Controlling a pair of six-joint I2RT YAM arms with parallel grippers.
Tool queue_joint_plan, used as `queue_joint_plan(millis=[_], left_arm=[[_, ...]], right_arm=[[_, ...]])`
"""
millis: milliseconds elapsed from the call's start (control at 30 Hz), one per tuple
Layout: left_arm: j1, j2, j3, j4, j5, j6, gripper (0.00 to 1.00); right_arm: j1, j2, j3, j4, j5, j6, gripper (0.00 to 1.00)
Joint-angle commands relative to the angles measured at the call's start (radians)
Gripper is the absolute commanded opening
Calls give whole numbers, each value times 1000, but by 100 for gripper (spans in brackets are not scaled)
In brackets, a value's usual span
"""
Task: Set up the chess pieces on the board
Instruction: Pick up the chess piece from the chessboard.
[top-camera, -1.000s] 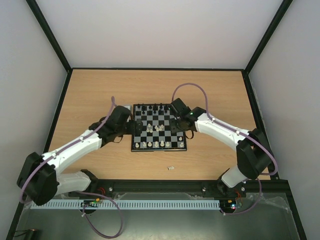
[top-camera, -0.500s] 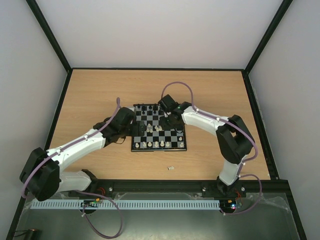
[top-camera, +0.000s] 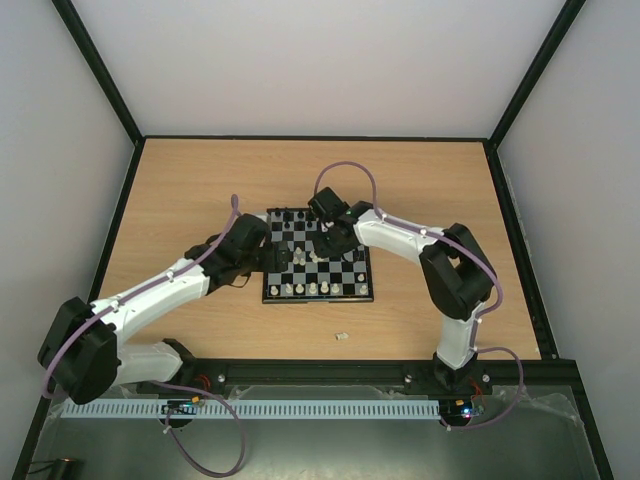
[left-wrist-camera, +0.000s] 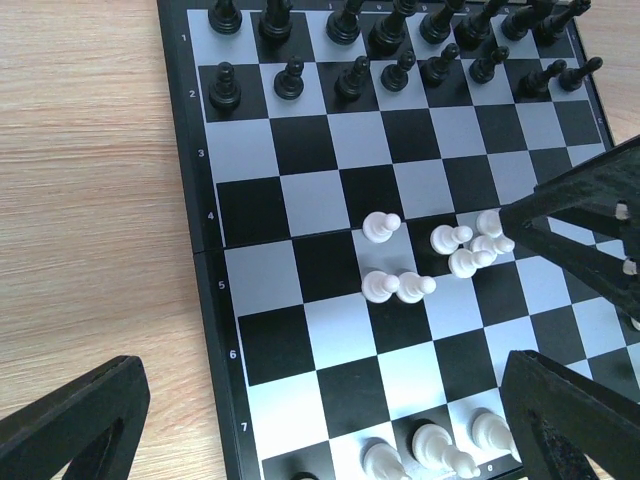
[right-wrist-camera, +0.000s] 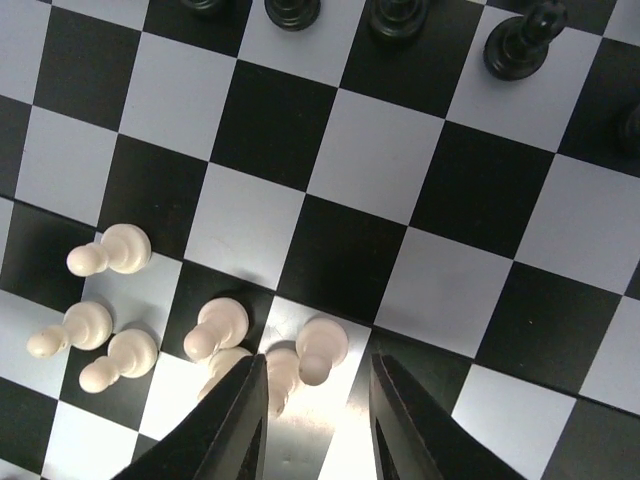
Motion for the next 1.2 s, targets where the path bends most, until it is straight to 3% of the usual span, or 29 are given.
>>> queue_joint_plan(millis=[0, 667, 1167], left_arm=[[-4, -23, 27, -14, -14, -4, 99], [-4, -25, 35, -15, -17, 6, 99], [-4, -32, 30, -11, -14, 6, 99]], right_arm=[[4, 32, 24, -23, 7, -11, 29], [4, 47, 51, -37, 35, -20, 8], [8, -242, -215, -67, 56, 29, 7]])
